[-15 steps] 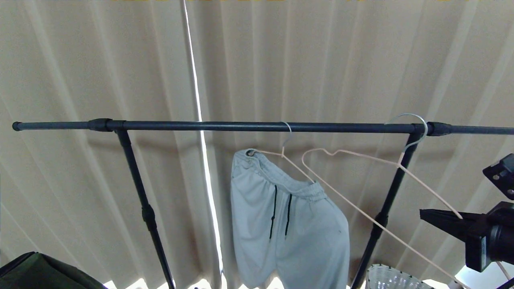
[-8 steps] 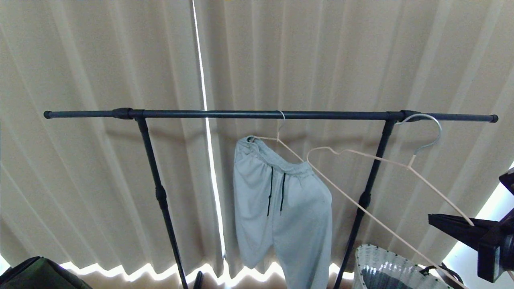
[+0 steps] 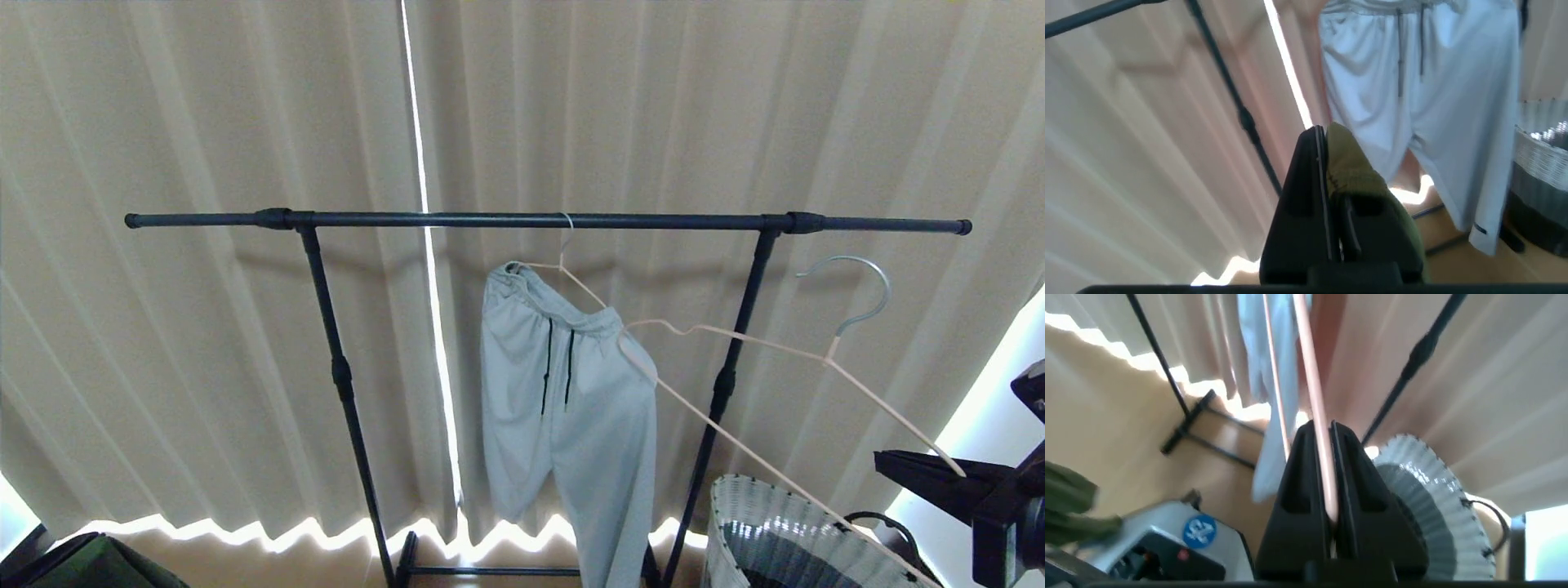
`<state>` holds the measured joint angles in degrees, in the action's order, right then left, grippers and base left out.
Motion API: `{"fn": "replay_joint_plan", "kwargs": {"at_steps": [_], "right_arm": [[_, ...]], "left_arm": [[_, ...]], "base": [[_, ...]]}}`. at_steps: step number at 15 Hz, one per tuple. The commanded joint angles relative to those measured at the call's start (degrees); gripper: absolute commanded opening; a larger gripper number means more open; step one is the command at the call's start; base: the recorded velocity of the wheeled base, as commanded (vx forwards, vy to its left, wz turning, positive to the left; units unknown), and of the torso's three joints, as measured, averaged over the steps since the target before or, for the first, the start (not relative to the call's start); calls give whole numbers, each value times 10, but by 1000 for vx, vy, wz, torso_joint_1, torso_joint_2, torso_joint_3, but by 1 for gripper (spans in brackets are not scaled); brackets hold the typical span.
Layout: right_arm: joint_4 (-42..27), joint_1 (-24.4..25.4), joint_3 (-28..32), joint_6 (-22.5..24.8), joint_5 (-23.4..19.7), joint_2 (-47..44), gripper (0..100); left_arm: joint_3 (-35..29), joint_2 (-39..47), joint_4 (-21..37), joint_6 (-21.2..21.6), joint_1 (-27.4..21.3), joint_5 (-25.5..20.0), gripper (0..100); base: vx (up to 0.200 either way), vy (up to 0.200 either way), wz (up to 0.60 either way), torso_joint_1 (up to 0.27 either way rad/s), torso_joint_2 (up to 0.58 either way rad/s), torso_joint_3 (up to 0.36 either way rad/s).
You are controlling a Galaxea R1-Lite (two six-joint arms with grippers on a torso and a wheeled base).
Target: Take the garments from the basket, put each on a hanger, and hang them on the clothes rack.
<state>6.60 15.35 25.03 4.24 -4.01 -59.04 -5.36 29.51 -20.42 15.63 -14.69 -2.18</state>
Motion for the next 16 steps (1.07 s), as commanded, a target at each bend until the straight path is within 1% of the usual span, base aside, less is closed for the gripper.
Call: {"fn": "replay_joint_plan", "kwargs": {"at_steps": [1,2,3,5,6,8,9,10,12,13,14,16], "right_arm": [[14,0,6,2,1,6,0],[44,0,17,2,1,4,0],[60,1,25,2,-2,2,0],[67,14,34,1,-12,-6,0],[69,39,42,-1,-28,-19,0],[68,71,46,-6,-44,-41,0],[68,71,46,-6,-44,-41,0],[70,98,45,-20,-46,-77,0],[115,138,41,-50,-46,-110,0],[145,163,38,-62,-45,-129,0],[160,177,39,-62,-46,-141,0],[171,216,42,-63,-46,-153,0]], "left_arm": [[-1,19,0,0,-14,0,0],[-16,56,0,0,-15,1,0],[-42,91,0,-1,-14,2,0],[-90,156,0,-3,-12,5,0],[-138,219,0,-5,-12,7,0],[-207,307,0,-5,-14,9,0],[-207,307,0,-5,-14,9,0],[-278,389,0,-7,-19,11,0],[-337,459,-1,-8,-31,48,0],[-375,496,-1,-22,-39,75,0],[-400,520,-1,-36,-44,97,0],[-428,557,-1,-61,-53,127,0]], "base": [[0,0,0,0,0,0],[0,0,0,0,0,0],[0,0,0,0,0,0],[0,0,0,0,0,0],[0,0,0,0,0,0],[0,0,0,0,0,0],[0,0,0,0,0,0],[0,0,0,0,0,0],[0,0,0,0,0,0],[0,0,0,0,0,0],[0,0,0,0,0,0],[0,0,0,0,0,0]]}}
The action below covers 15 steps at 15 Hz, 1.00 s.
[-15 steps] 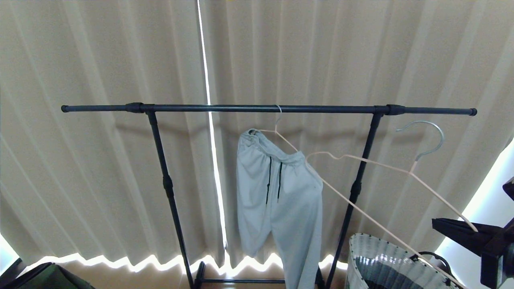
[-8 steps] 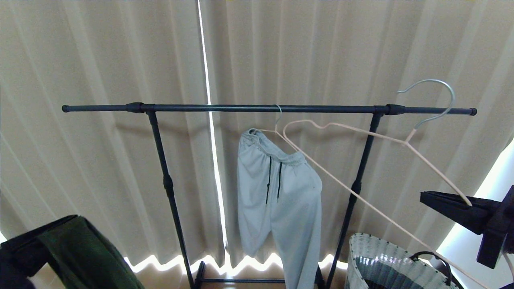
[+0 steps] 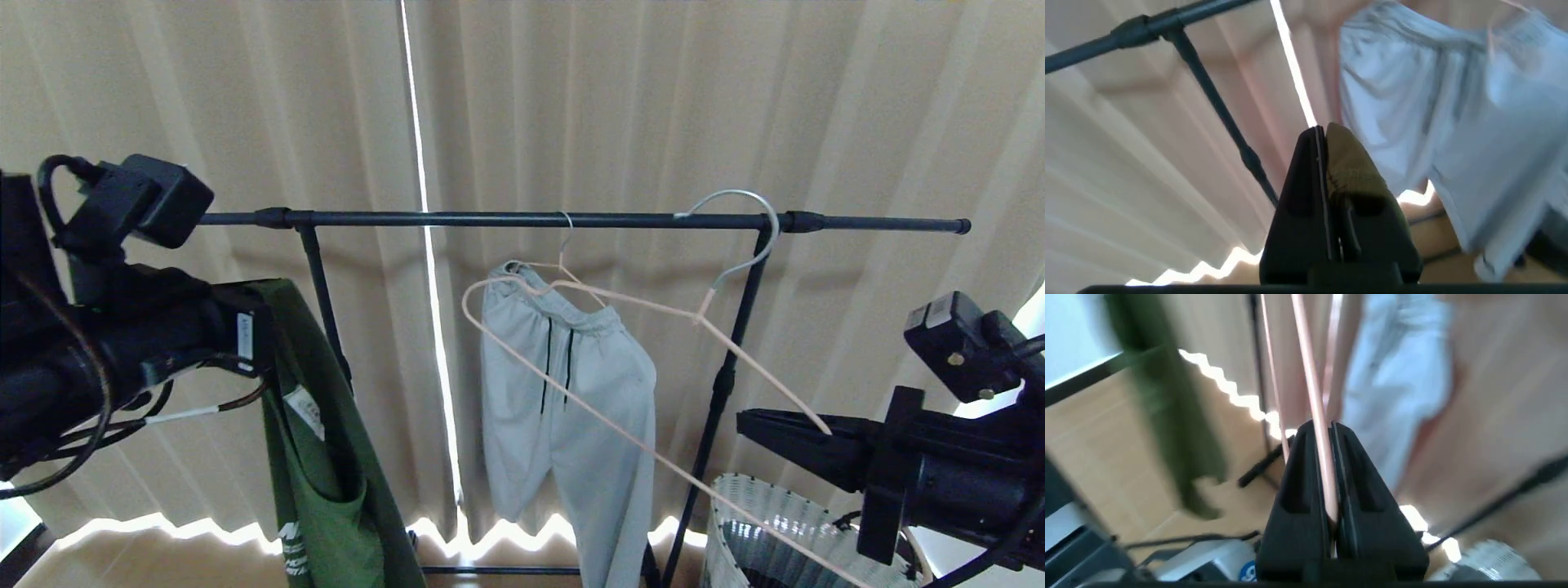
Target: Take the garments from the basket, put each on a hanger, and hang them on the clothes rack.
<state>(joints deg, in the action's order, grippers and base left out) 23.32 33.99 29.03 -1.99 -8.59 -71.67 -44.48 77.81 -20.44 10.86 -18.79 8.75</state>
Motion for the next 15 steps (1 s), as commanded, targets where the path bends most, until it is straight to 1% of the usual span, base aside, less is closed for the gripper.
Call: {"fn": "replay_joint_plan", "kwargs": {"at_steps": [1,3,4,5,7,9,11,13,15], "right_arm": [[4,49,2,-3,0,-31,0],[5,71,3,-7,0,-41,0],[7,83,5,-16,0,-50,0],[16,90,5,-21,0,-58,0],[31,95,4,-25,1,-72,0],[61,96,4,-24,1,-95,0],[61,97,-1,-24,1,-92,0],[61,97,-1,-24,0,-90,0],[61,100,1,-24,0,-94,0]], "left_arm": [[-40,85,0,-34,-22,31,0],[-41,101,0,-68,-40,51,0],[-42,110,0,-84,-49,55,0],[-42,112,0,-91,-52,55,0],[-43,117,0,-95,-53,56,0],[-46,117,0,-95,-52,56,0],[-54,121,0,-95,-49,61,0],[-58,128,0,-95,-50,84,0],[-54,128,0,-95,-53,89,0]], "base": [[0,0,0,0,0,0],[0,0,0,0,0,0],[0,0,0,0,0,0],[0,0,0,0,0,0],[0,0,0,0,0,0],[0,0,0,0,0,0],[0,0,0,0,0,0],[0,0,0,0,0,0],[0,0,0,0,0,0]]}}
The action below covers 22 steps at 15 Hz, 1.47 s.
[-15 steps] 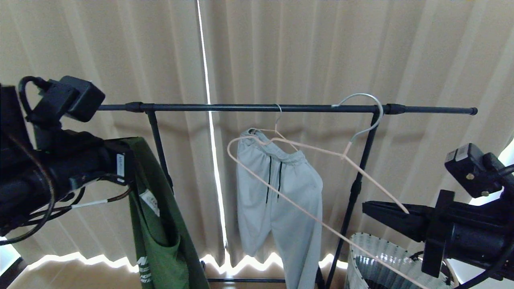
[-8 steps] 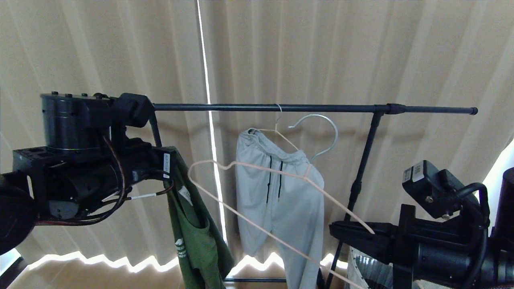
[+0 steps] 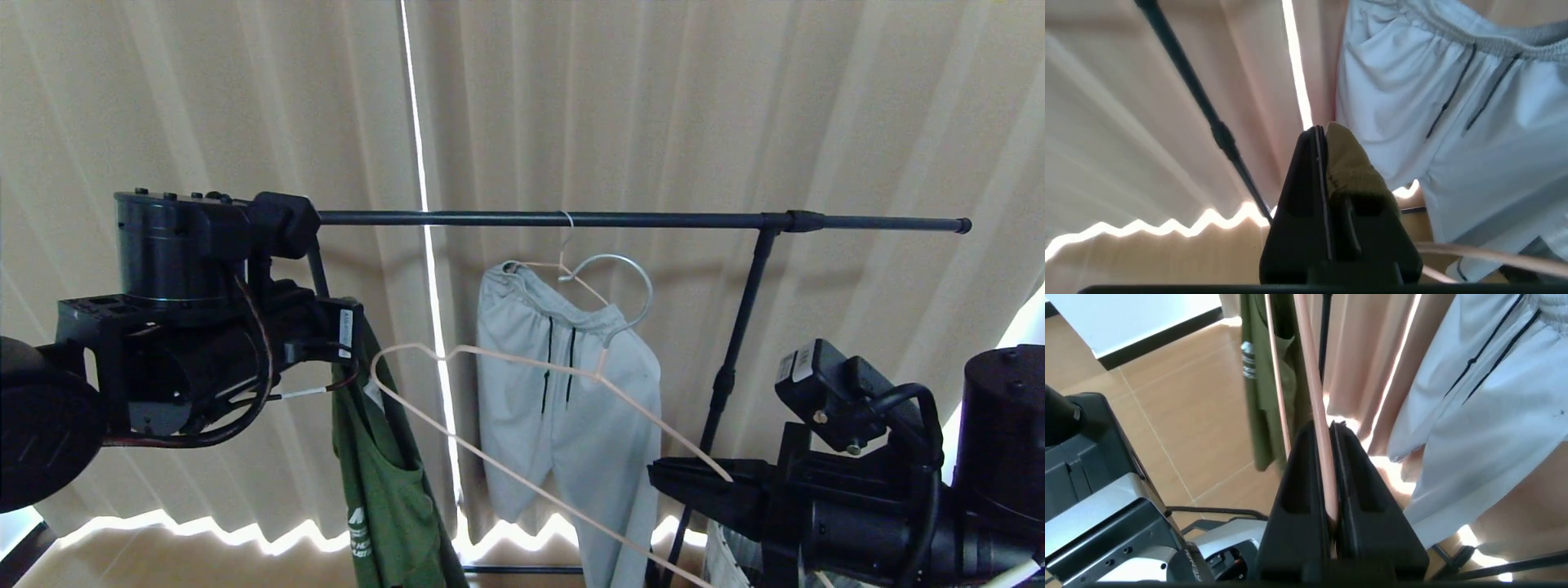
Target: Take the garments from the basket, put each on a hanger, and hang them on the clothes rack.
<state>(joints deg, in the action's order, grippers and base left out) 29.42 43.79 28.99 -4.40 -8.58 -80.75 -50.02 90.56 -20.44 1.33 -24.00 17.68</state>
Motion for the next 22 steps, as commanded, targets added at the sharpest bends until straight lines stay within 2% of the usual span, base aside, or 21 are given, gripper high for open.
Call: {"fn": "replay_joint_plan", "kwargs": {"at_steps": [1,13,17,22], "right_arm": [[0,10,4,0,0,-5,0],[2,24,36,-10,2,-47,0],[2,17,54,-15,4,-60,0],[2,15,97,-41,31,-101,0]], "left_arm": [[2,0,0,0,-2,1,0],[17,-17,0,-1,-17,11,0],[19,-28,1,2,-17,49,0],[19,-39,18,-1,-39,55,0]], "base": [[0,0,0,0,0,0],[0,0,0,0,0,0],[0,0,0,0,0,0],[0,0,0,0,0,0]]}}
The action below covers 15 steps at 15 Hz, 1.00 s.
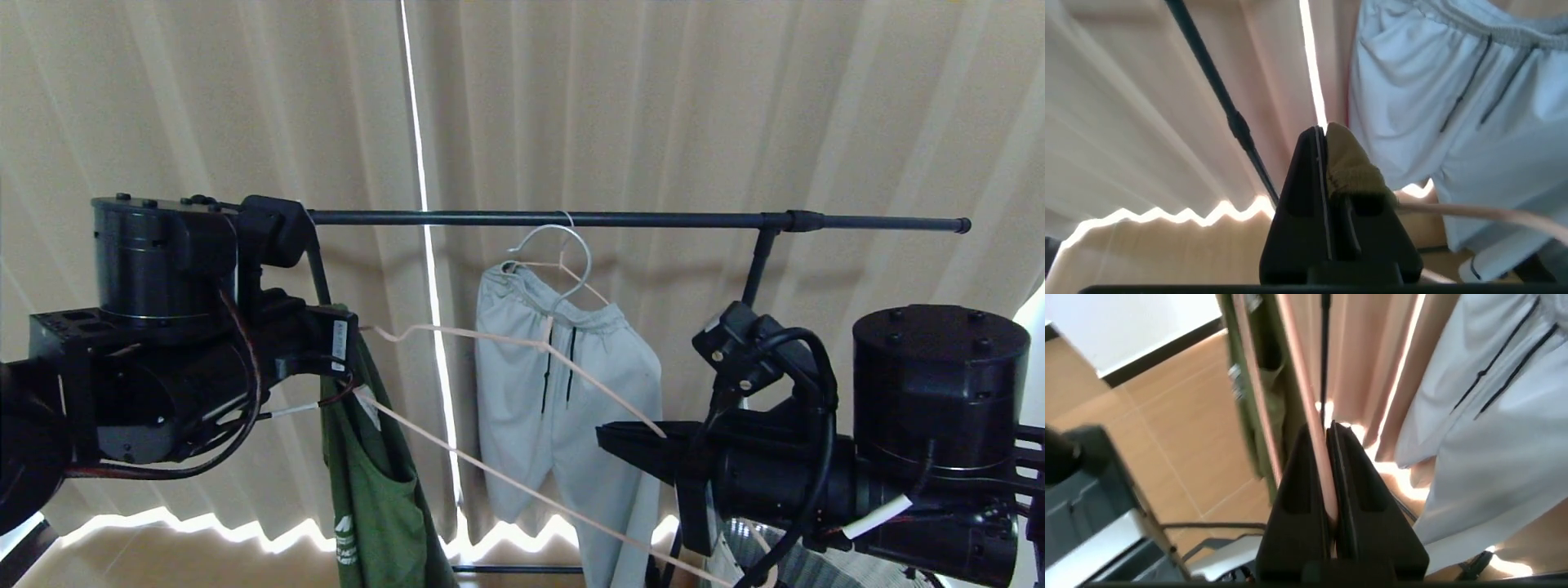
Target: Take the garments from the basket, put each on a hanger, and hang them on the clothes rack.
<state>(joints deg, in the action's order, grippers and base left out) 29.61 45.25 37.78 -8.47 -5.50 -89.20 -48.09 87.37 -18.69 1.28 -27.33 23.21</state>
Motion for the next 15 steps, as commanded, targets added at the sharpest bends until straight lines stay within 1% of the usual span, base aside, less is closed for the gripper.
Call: {"fn": "replay_joint_plan", "kwargs": {"at_steps": [1,3,6,9,11,12,13,15], "right_arm": [[0,0,12,-1,1,-22,0],[1,0,24,-1,1,-37,0],[36,0,35,-8,2,-74,0],[41,1,36,-11,5,-93,0],[35,1,32,-11,21,-86,0],[33,-1,27,-10,45,-81,0],[32,-9,24,-9,61,-77,0],[32,-25,21,-10,74,-77,0]], "left_arm": [[-1,-10,1,0,-10,0,0],[-1,-12,1,-3,-15,0,0],[-1,-22,9,-18,-28,0,0],[-2,-44,18,-24,-47,0,0],[-6,-49,37,-20,-37,3,0],[-4,-55,39,-3,-18,3,0],[-2,-58,39,8,-8,3,0],[-1,-68,47,21,-4,3,0]], "base": [[0,0,0,0,0,0],[0,0,0,0,0,0],[0,0,0,0,0,0],[0,0,0,0,0,0],[0,0,0,0,0,0],[0,0,0,0,0,0],[0,0,0,0,0,0],[0,0,0,0,0,0]]}}
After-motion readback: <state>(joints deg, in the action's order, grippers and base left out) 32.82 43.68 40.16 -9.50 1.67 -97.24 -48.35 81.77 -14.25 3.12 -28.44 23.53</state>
